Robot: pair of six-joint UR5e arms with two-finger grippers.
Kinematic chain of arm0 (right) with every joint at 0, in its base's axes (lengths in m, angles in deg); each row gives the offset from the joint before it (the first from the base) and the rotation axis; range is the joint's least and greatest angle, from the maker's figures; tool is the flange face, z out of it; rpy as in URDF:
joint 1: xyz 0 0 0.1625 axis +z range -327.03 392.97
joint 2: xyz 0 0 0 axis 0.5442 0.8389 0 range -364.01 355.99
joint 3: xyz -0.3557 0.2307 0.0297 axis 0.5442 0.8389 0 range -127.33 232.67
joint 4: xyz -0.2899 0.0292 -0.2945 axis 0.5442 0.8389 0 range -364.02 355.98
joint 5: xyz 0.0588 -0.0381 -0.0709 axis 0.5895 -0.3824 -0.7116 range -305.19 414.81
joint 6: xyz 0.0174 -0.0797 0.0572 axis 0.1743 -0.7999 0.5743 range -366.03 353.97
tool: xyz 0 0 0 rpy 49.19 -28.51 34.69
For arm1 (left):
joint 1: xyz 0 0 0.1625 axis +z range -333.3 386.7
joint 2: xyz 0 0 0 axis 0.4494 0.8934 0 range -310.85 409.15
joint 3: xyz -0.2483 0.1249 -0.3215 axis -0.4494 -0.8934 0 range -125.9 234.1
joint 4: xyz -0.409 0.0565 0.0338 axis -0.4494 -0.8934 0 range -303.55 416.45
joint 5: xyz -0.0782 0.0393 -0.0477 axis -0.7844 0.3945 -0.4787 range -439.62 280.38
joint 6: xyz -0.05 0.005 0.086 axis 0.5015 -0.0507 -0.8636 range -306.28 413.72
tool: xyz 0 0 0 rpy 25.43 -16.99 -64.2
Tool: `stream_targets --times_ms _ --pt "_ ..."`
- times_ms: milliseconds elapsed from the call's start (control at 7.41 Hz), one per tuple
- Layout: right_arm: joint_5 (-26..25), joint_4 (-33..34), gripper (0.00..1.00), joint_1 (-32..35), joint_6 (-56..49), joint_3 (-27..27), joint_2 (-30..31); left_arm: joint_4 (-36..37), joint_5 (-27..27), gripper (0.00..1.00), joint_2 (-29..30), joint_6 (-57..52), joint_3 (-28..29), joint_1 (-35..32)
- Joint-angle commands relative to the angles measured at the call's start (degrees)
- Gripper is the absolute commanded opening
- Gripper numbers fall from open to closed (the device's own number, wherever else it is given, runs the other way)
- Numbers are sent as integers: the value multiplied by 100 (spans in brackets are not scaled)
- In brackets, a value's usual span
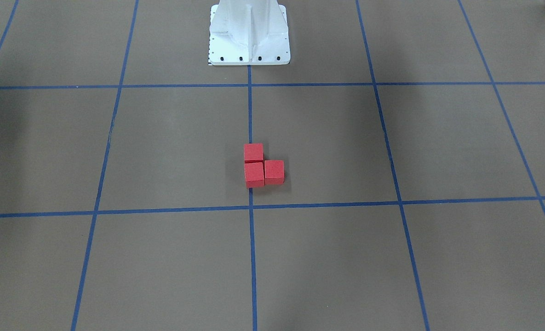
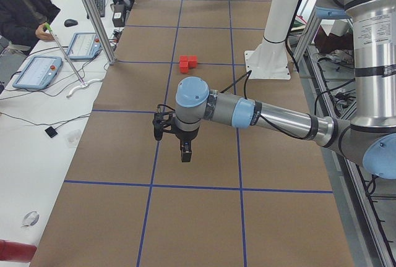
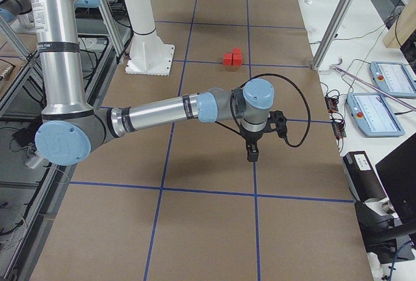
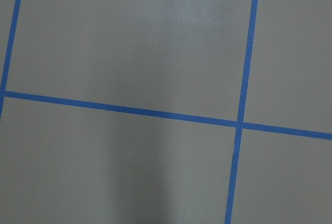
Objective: Form red blocks into L shape at center
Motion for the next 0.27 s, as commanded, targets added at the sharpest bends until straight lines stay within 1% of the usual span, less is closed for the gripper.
stream_targets --times_ms 0,135 --pt "-3 0 100 -10 2 18 -1 -1 0 100 6 12 9 3" --pt "-3 0 100 -10 2 19 -1 -18 0 100 15 12 27 3"
